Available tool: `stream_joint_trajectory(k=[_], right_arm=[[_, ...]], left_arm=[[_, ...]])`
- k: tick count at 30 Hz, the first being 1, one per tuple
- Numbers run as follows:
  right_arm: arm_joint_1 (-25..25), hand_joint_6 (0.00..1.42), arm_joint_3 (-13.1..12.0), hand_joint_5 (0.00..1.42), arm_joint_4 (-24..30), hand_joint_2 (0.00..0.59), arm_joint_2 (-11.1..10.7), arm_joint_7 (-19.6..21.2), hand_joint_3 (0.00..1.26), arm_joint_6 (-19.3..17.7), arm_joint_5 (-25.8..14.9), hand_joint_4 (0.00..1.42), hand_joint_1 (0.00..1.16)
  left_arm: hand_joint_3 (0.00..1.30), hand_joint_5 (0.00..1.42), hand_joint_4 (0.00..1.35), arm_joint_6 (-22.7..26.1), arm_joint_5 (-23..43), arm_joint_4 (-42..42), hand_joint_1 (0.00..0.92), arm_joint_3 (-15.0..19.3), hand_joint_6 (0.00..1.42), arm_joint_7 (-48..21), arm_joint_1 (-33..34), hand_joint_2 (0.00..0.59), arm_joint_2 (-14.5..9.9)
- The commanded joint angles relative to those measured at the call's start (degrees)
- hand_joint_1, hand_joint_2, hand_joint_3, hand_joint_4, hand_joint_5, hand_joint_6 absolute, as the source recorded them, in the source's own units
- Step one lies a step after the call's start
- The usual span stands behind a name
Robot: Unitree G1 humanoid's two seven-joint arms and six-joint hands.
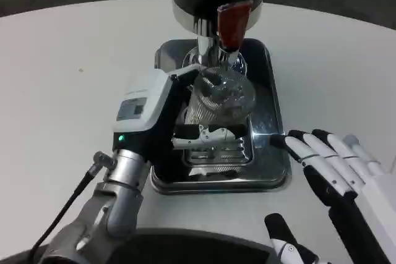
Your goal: Grasp the cup under the faucet to collect the drink, then remove the cup.
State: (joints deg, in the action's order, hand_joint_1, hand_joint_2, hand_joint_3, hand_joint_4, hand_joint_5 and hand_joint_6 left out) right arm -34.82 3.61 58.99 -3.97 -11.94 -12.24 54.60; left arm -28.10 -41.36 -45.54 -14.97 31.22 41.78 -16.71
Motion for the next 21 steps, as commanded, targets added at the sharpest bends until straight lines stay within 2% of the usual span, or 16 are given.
stream_joint_trajectory(k=[1,6,11,14,18,21], right_arm=[[-1.69,0.06,-0.86,0.08,1.01,0.463,0.95,0.56,0.16,-1.33,-0.27,0.11,0.48],[-2.33,0.06,-1.25,0.08,1.01,0.463,1.71,0.58,0.16,-1.95,-0.33,0.11,0.48],[-2.47,0.08,-1.51,0.1,1.01,0.463,1.94,0.21,0.16,-2.07,-0.86,0.12,0.48],[-2.34,0.08,-1.69,0.1,1.01,0.463,1.86,0.09,0.16,-1.94,-1.24,0.12,0.48],[-2.14,0.11,-1.53,0.12,1.01,0.463,1.69,-0.23,0.17,-1.6,-1.76,0.12,0.48],[-2.22,0.13,-1.41,0.12,1.01,0.463,1.67,-0.34,0.17,-1.43,-1.8,0.12,0.48]], left_arm=[[1.02,1.2,1.11,-1.13,0.14,-6.1,0.576,-2.0,1.3,2.26,3.17,0.083,0.93],[1.01,1.19,1.1,-1.46,1.12,-9.35,0.577,-2.95,1.27,3.51,4.18,0.086,1.4],[0.91,1.07,0.94,-1.28,1.32,-9.38,0.543,-3.13,1.17,4.75,3.12,0.071,1.02],[0.74,0.89,0.7,-1.53,1.68,-9.48,0.448,-3.48,0.98,3.44,2.64,0.075,0.43],[0.42,0.6,0.38,-1.54,2.31,-9.07,0.337,-4.13,0.6,2.82,2.23,0.085,0.04],[0.29,0.5,0.27,-1.78,2.44,-8.38,0.28,-4.49,0.43,2.86,2.07,0.083,-0.24]])
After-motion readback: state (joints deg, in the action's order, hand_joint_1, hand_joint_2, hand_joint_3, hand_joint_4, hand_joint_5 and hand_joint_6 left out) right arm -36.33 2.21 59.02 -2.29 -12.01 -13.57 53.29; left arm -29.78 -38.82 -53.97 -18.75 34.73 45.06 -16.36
